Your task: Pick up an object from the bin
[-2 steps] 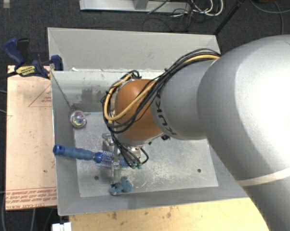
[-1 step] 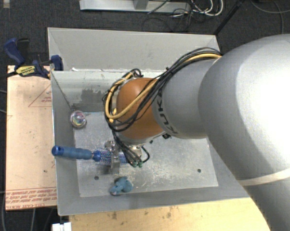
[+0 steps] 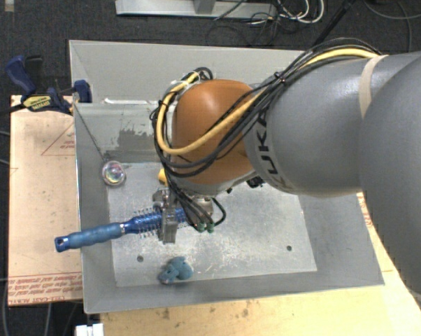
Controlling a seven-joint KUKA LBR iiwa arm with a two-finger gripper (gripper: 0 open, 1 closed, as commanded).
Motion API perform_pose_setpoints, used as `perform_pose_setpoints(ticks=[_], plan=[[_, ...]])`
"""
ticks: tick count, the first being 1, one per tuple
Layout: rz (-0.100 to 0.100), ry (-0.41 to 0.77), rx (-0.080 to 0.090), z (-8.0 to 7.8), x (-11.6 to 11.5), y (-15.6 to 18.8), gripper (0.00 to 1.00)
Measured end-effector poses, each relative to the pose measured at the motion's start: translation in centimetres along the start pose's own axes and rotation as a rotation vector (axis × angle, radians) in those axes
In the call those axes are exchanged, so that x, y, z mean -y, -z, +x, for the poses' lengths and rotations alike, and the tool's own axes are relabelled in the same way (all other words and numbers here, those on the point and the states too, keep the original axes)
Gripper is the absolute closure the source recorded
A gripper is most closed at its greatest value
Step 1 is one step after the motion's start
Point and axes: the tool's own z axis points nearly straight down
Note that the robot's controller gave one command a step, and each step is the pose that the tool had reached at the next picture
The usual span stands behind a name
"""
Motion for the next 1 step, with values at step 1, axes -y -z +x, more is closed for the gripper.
perform_pose_setpoints(ticks=[1], plan=[[0.001, 0.021, 0.001, 1.87, 0.15, 8.87, 1.00]])
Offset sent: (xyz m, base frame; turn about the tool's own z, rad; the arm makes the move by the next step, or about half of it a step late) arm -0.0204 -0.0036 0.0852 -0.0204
